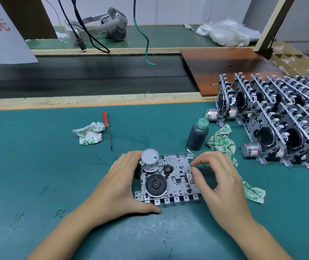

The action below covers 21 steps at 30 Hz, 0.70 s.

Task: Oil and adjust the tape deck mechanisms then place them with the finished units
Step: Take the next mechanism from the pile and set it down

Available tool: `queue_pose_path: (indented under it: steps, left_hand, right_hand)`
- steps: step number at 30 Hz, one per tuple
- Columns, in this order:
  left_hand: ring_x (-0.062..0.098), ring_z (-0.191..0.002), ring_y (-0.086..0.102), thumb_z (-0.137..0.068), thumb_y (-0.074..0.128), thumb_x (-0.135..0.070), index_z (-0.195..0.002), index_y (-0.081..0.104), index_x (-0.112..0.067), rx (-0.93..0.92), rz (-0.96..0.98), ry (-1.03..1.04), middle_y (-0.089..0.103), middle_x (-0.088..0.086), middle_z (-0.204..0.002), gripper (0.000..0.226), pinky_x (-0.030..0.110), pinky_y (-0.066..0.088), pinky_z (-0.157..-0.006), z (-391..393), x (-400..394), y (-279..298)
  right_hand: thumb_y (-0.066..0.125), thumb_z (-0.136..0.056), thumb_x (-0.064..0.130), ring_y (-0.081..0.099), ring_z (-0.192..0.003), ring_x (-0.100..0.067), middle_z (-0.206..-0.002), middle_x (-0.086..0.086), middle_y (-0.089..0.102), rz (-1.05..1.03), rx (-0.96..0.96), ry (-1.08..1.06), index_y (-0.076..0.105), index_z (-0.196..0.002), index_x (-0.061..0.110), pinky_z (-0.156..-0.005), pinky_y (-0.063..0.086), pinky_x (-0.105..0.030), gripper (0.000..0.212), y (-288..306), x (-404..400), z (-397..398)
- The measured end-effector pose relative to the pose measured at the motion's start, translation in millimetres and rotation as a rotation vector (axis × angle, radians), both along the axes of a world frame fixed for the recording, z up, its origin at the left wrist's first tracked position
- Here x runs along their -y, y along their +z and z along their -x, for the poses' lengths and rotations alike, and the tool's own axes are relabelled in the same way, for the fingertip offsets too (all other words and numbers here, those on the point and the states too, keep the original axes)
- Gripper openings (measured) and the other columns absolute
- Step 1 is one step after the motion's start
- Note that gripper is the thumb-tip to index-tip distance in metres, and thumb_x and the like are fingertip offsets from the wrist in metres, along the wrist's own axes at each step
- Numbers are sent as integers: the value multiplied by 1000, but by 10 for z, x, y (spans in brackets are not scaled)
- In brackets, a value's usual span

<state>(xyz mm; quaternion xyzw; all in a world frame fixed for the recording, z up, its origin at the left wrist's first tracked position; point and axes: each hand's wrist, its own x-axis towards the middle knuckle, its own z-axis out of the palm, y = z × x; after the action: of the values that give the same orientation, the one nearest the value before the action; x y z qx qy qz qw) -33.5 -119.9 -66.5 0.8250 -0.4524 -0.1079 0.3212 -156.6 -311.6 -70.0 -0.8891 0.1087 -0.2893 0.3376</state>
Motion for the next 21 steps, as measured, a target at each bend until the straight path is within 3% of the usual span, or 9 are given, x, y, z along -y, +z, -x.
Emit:
queue_pose_path:
  steps: [4,7,9,11,14,16,21]
  left_hand:
    - [-8,-125,29,-47,74,-74,-131,26,-45,-12,5,-22,27,-33,-134,101,13,24,-105,-9,-19,-10]
    - [-8,-127,28,-48,76,-72,-131,25,-45,-27,1,-38,25,-35,-135,102,15,23,-107,-27,-31,-10]
    - [-7,-129,26,-45,76,-73,-133,24,-45,-37,-25,-60,23,-35,-135,105,14,22,-108,-34,-42,1]
    - [-8,-129,26,-45,75,-74,-132,24,-47,-62,-36,-70,24,-37,-132,105,10,21,-106,-35,-33,27]
    - [-9,-120,37,-54,68,-73,-119,36,-54,-185,23,11,38,-39,-120,75,4,27,-94,-31,44,86]
    - [-8,-111,46,-64,62,-75,-110,48,-46,-206,99,110,52,-31,-113,56,5,32,-87,-45,137,116]
    - [-9,-92,55,-58,62,-71,-95,59,-38,-125,135,215,62,-27,-95,49,6,38,-74,-45,278,153]
  right_hand:
    - [45,-89,40,50,-95,-3,-94,19,54,-53,-15,-5,58,-88,26,-80,37,-14,18,14,0,8]
    - [53,-88,39,53,-93,-4,-99,21,56,-207,23,-63,52,-93,37,-79,41,-17,5,30,20,-17]
    - [62,-88,27,53,-96,-7,-103,17,56,-366,42,-119,48,-98,37,-81,45,-28,20,61,73,-64]
    - [67,-84,22,52,-100,-10,-109,11,54,-419,-16,-152,44,-101,38,-81,45,-26,33,129,157,-142]
    - [71,-81,27,50,-103,-10,-117,11,48,-359,-175,-167,39,-118,35,-86,41,-24,50,222,245,-321]
    - [73,-81,24,49,-105,-9,-120,10,48,-394,-234,-165,39,-129,25,-91,39,-27,58,229,263,-461]
    - [67,-87,21,54,-105,-18,-115,2,58,-375,-290,-208,46,-123,16,-82,39,-27,42,116,259,-612]
